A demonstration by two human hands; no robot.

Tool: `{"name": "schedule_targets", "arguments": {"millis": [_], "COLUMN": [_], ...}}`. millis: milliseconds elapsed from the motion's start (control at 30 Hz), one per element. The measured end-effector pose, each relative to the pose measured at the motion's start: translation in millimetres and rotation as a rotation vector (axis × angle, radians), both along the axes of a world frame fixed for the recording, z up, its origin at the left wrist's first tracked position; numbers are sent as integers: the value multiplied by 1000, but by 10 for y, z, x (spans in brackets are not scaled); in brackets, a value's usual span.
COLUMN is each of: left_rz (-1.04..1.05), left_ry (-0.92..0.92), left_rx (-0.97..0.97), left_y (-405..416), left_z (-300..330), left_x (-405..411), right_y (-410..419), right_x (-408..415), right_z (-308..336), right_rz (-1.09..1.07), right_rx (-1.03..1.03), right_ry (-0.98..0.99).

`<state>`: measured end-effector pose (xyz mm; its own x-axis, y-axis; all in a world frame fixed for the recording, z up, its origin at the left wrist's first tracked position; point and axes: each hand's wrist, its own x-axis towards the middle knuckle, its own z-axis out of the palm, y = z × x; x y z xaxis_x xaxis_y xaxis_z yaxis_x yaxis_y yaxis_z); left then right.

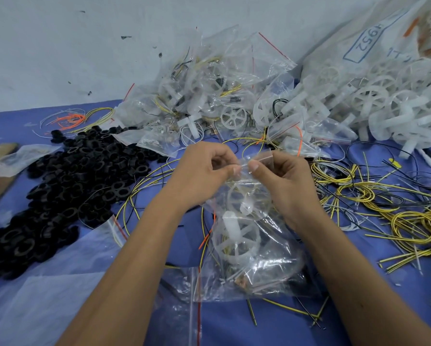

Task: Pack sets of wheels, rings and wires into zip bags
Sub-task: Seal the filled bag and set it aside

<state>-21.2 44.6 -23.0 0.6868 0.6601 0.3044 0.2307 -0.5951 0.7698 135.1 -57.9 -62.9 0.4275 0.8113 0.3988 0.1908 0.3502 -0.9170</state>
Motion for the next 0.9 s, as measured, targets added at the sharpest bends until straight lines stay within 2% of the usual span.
{"name": "schedule_targets", "arguments": {"millis": [167, 400, 600, 900], "left_rz": [17, 31, 17, -56], "left_ry": [16, 17, 14, -4], "left_rx": [64, 12, 74, 111], "left_y": [-16, 61, 52, 59], "left_z": [-12, -41, -39, -38], "left_x": [30, -39, -20, -62], "right_y": [1, 16, -2, -2], "right_x": [-13, -45, -36, -57], "right_z": [-6, -13, -13, -6], "right_rz": [19, -28, -1, -8], "right_rx": [15, 23, -56, -19], "right_ry": [26, 114, 118, 119]}}
